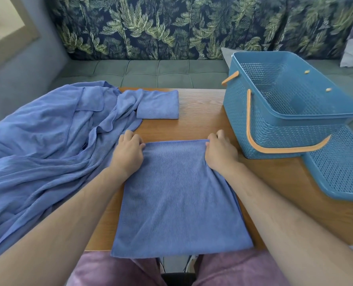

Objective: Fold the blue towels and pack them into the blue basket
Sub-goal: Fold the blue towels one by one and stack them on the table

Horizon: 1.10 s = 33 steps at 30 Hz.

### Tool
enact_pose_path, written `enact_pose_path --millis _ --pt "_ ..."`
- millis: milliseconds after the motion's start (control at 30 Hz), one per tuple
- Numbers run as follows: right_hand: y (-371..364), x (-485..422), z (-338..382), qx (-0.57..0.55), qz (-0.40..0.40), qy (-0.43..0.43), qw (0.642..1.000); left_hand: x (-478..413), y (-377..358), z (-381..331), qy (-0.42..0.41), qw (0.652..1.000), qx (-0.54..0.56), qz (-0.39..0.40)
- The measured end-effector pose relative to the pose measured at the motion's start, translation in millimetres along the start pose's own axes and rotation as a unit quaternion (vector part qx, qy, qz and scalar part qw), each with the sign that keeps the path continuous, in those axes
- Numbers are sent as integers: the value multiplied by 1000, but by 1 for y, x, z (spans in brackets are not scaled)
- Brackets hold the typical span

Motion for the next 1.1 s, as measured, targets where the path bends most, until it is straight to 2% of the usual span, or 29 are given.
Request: enact_pose_path --millis 100,233,400,700,1000,1100 --pt "15 3 3 -18 -35 22 999 1 8 -4 -3 1000 -24 -13" --pt "37 6 5 -111 -41 16 993 0 38 -6 3 999 26 -30" --pt "72 12 17 -175 -67 41 981 -3 83 -6 -5 993 113 -42" --pt "164 7 33 -203 -126 76 968 -7 169 -31 -53 994 64 -69" --pt "246 40 30 -207 -87 131 966 17 255 -70 -176 982 32 -68" --pt "271 55 29 -223 -69 142 962 26 282 -84 -157 984 55 -68"
Point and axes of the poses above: each hand's wrist, its own x-axis away from the middle knuckle, its own y-axis out of the back of the hand, z = x × y, the point moved 9 cm from there along -x, towards the middle knuckle, and after that the axes turned 6 degrees about -z, right-handed, at the moved point
